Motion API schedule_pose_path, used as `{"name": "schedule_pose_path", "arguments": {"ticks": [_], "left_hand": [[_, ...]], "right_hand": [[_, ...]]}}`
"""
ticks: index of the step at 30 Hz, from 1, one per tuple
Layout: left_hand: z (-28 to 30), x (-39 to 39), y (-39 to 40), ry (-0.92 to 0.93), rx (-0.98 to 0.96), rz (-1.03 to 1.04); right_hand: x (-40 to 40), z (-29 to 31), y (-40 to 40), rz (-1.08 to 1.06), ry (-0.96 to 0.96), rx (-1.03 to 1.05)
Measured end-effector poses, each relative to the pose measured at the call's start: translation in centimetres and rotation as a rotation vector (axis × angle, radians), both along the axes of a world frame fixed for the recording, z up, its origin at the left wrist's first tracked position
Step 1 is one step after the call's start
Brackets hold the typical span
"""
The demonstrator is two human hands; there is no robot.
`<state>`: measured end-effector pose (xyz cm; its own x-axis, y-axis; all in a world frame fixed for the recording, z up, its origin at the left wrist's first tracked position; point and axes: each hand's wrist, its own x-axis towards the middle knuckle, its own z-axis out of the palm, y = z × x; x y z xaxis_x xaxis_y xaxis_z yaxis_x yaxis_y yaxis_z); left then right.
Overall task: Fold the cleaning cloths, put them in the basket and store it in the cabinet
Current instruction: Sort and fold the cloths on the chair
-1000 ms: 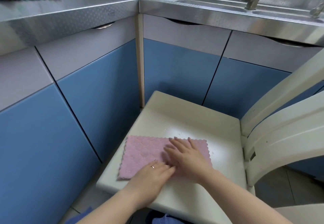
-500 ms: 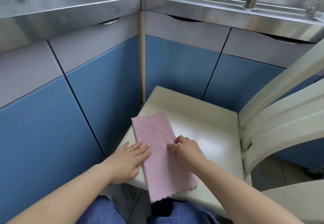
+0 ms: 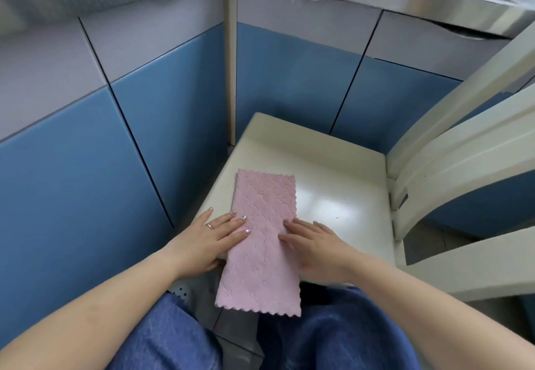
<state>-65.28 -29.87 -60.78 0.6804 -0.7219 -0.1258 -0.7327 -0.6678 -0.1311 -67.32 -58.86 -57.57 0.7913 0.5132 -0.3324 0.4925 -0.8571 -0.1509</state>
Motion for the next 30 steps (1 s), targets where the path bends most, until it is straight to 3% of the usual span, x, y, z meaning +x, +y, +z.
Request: {"name": "schedule_pose_path", "arguments": {"ticks": [3,8,11,15,17,19,23,27,30], "left_hand": [[-0.4,-0.5,-0.2,-0.052,-0.088,-0.011],[-1.2,-1.2,-0.2,-0.002,-0.26,0.08],[-1.1,-1.5,-0.8,0.088,-0.44,0.218],[-0.3,-2.1,-1.9,0.157,-0.745,0.408],[0.5,-2.2,-2.5,0.166,-0.86,0.49],[0.9,-2.0,-3.2,0.201,-0.967,0.562],[2.0,-1.7,-4.1,0.342,-1.221,0.676],[2.0,-0.8,-4.5,0.362,-1.257,0.753],[1.4,0.0,-4.3,0.322,-1.155,0.811]], "right_hand": [[-1.4,-0.3,-0.6,0.07,-0.005,-0.101],[-2.7,-1.8,0.5,0.032,-0.201,-0.064],[-2.7,-1.4,0.4,-0.055,-0.237,0.159],[-2.4,-0.7,0.5,-0.238,-0.081,0.461],[-2.1,-0.5,1.0,-0.437,-0.027,0.675],[-1.7,-0.5,1.3,-0.632,0.051,0.749],[-0.5,-0.6,2.3,-0.756,-0.02,0.851],[0.8,-1.1,3.6,-0.863,-0.015,0.938],[1.6,-1.5,4.1,-0.901,-0.007,0.88]]}}
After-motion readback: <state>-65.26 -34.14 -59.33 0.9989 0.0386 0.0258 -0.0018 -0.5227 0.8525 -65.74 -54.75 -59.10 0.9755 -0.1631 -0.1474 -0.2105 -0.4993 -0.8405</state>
